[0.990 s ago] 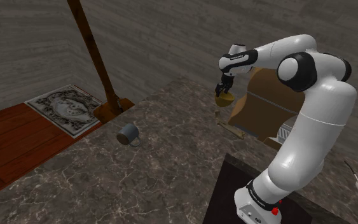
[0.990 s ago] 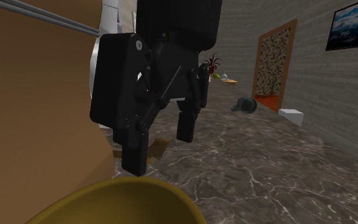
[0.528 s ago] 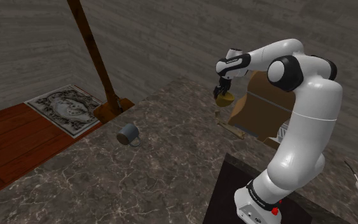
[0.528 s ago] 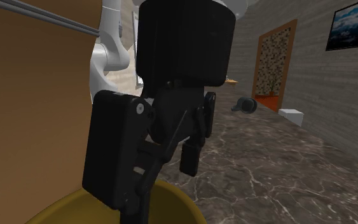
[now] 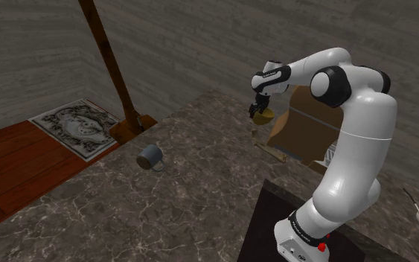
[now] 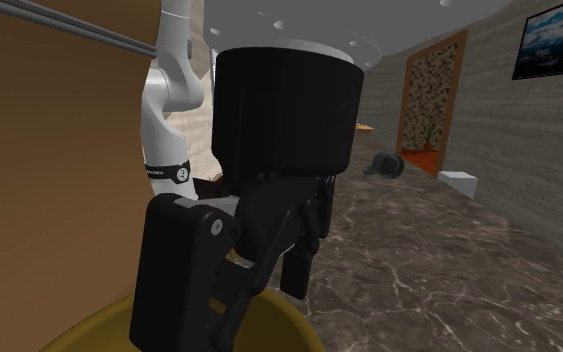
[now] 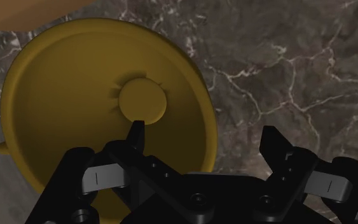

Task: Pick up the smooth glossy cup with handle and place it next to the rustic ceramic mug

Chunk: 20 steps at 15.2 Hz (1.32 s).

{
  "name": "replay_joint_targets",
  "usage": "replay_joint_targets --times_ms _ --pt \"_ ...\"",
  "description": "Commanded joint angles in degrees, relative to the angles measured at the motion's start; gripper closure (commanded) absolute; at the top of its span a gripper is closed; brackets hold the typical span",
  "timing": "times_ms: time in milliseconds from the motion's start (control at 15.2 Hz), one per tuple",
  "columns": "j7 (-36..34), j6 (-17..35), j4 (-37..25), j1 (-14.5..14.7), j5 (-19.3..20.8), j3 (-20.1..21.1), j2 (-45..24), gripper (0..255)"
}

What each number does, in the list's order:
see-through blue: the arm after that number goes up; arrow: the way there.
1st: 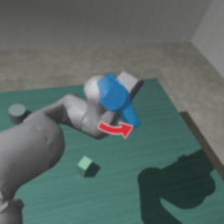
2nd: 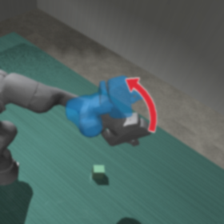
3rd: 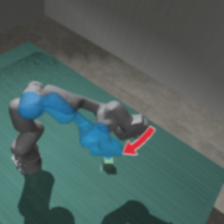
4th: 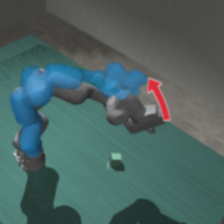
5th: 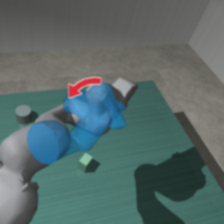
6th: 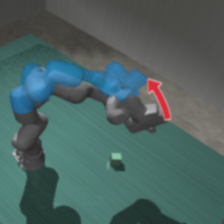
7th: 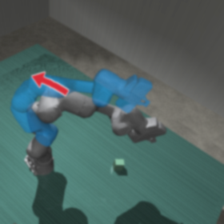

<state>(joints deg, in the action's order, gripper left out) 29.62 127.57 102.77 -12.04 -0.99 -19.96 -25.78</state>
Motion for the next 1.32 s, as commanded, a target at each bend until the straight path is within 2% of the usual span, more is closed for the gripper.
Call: replay_joint_targets --times_ms 0,66,132,726,1254 --pt "0.00 0.01 -0.01 -0.01 -0.01 0.00 -0.02 0" --pt "0.00 0.00 -0.01 0.00 0.00 0.00 -0.01 0" --pt "0.00 0.00 -0.01 0.00 0.00 0.00 -0.01 255" --pt "0.00 0.01 -0.02 -0.01 -0.01 0.00 -0.02 255" --pt "-0.09 -5.00 -2.11 0.43 0.94 -0.54 3.02 255"
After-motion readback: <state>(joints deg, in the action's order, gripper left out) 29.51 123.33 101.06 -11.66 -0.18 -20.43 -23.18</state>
